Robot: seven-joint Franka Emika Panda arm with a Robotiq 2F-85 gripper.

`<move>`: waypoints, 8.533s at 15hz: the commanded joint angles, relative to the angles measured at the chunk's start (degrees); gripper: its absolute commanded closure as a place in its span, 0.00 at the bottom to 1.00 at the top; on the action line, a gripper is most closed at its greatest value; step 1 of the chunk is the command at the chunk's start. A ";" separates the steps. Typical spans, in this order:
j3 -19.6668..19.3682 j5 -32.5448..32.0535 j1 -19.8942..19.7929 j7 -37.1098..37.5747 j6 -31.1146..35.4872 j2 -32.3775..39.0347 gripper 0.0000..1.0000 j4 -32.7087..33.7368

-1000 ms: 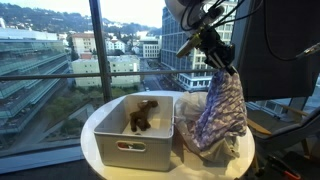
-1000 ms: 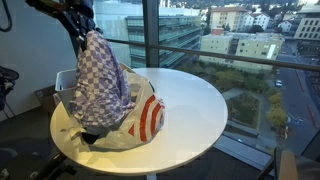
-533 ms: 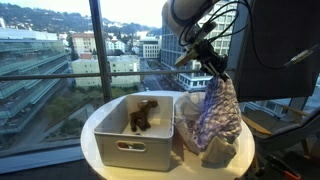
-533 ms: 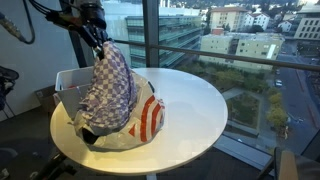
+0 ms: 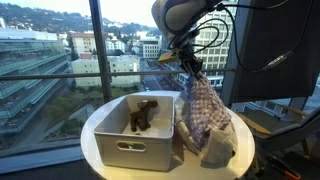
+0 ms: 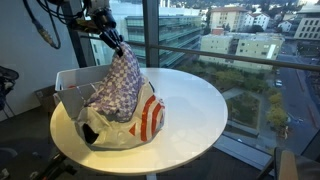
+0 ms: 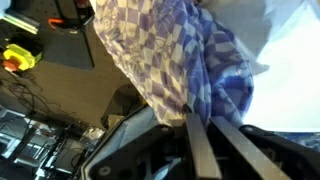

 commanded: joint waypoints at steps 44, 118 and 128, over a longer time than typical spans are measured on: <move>-3.78 16.68 0.53 -13.32 32.20 -7.57 0.00 -24.05; -24.57 -5.25 7.48 46.40 60.20 -13.62 1.00 -38.69; -8.89 -4.80 -7.92 39.59 63.24 -24.90 1.00 -44.56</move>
